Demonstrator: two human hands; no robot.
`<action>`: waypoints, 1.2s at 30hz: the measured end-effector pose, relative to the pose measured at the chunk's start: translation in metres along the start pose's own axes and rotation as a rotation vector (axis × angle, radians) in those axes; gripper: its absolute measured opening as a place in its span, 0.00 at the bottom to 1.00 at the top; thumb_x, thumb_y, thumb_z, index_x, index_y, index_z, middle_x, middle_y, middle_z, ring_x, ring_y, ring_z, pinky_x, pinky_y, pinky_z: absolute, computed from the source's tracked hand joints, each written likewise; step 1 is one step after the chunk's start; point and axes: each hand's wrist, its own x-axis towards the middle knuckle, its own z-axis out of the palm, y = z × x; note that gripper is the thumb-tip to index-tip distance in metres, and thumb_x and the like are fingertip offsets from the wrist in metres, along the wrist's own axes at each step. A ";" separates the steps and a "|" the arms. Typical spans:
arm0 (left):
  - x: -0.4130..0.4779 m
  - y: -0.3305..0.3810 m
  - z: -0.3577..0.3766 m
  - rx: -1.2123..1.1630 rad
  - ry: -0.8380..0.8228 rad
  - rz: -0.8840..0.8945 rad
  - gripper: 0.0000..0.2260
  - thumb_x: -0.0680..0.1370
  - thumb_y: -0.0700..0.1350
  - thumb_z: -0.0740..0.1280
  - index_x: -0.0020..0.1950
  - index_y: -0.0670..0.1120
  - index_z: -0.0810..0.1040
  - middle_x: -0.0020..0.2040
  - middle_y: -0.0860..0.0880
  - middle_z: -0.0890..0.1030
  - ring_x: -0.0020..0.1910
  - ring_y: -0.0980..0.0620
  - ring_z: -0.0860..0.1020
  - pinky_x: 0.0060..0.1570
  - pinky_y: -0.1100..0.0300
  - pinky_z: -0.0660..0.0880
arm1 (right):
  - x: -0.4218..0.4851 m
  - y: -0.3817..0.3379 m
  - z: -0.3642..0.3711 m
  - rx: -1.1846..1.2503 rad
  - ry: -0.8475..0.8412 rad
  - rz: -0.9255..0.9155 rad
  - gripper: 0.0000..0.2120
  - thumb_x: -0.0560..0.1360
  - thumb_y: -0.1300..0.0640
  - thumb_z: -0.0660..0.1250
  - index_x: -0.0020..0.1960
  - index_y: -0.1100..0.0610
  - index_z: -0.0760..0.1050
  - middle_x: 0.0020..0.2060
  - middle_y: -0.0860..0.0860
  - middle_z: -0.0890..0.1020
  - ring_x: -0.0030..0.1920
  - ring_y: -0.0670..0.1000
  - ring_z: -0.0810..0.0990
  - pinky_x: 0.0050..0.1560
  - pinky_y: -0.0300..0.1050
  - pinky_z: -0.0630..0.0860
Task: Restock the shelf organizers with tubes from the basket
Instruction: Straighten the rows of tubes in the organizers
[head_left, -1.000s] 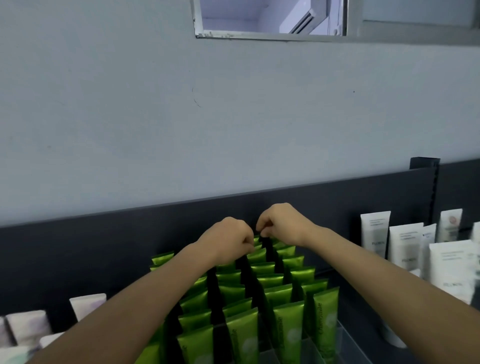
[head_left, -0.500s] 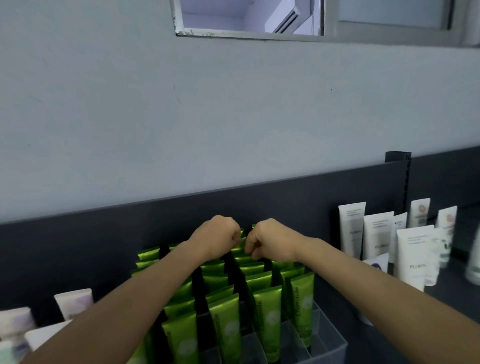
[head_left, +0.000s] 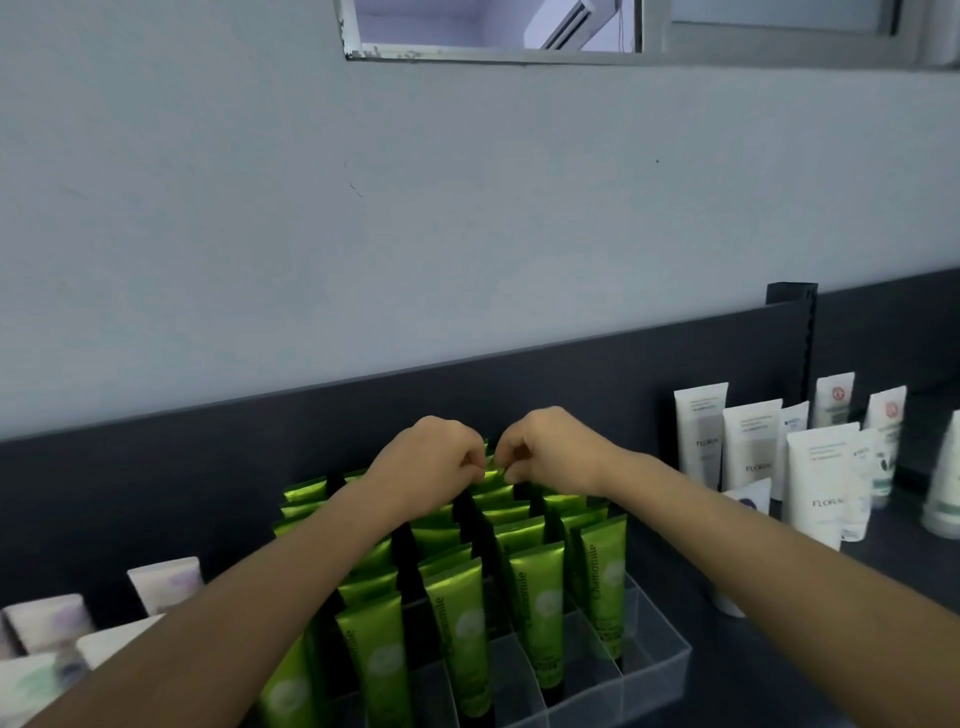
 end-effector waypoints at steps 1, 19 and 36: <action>-0.002 0.002 0.000 -0.002 -0.005 0.011 0.04 0.76 0.48 0.68 0.46 0.51 0.81 0.41 0.56 0.78 0.42 0.56 0.78 0.47 0.55 0.78 | -0.004 -0.001 -0.004 0.014 0.013 -0.009 0.09 0.72 0.59 0.71 0.52 0.57 0.82 0.47 0.50 0.84 0.47 0.46 0.80 0.50 0.38 0.75; -0.008 0.022 0.014 0.030 -0.111 -0.065 0.06 0.75 0.50 0.68 0.46 0.49 0.83 0.42 0.51 0.82 0.40 0.52 0.80 0.43 0.53 0.80 | -0.044 -0.007 0.001 0.083 -0.043 -0.063 0.06 0.72 0.58 0.72 0.48 0.56 0.84 0.43 0.49 0.85 0.41 0.41 0.79 0.48 0.36 0.77; -0.009 0.022 0.014 0.020 -0.084 -0.051 0.07 0.75 0.50 0.69 0.45 0.48 0.83 0.41 0.53 0.81 0.39 0.55 0.79 0.44 0.54 0.80 | -0.047 -0.008 0.000 0.149 -0.013 -0.046 0.06 0.72 0.58 0.72 0.48 0.56 0.84 0.44 0.49 0.86 0.43 0.41 0.81 0.50 0.34 0.76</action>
